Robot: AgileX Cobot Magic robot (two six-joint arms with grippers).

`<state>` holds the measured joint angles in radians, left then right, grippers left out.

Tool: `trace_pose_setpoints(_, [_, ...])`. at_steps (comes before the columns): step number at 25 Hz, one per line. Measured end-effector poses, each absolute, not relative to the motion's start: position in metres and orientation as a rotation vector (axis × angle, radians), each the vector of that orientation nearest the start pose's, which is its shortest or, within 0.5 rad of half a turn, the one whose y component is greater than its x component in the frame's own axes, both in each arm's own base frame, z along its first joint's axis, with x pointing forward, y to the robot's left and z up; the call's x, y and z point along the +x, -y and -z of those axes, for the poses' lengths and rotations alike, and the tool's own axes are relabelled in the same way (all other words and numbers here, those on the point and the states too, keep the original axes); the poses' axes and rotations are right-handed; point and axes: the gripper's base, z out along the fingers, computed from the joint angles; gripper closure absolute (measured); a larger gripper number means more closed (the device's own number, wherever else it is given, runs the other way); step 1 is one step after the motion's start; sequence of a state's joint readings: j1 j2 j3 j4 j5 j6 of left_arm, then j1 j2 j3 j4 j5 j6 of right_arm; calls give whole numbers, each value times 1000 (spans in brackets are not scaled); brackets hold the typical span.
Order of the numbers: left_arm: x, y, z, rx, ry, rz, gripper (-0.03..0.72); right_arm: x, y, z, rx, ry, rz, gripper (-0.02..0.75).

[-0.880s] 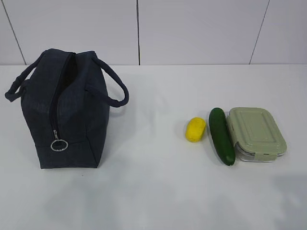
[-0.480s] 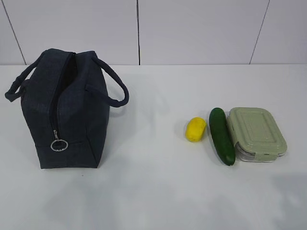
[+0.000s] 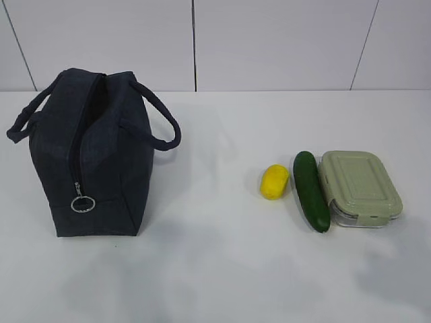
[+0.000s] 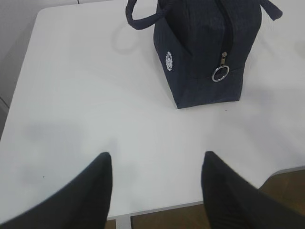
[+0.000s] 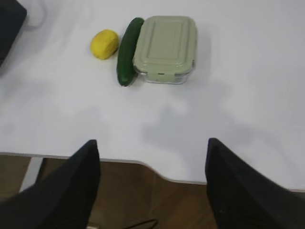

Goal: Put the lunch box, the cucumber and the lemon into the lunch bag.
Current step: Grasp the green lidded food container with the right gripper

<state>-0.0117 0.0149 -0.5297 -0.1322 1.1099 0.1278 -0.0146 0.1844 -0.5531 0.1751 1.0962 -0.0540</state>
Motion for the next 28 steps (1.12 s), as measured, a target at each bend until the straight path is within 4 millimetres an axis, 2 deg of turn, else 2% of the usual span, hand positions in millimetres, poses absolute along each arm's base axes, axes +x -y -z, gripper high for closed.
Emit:
trace_pose_setpoints(7, [-9,11,-282,165,-2066,93,262,81,-21,-307,20,-2390,-341,205])
trace_pose_setpoints(17, [-9,11,-282,165,-2066,93,262,175,-22,-310,-80,-2597,-349,207])
trace_pose_setpoints(23, [-9,11,-282,165,-2066,93,263,221,-25,-302,-83,-2678,-416,295])
trace_pose_setpoints(28, [-9,11,-282,165,-2066,93,263,239,-19,-290,-28,-2694,-449,383])
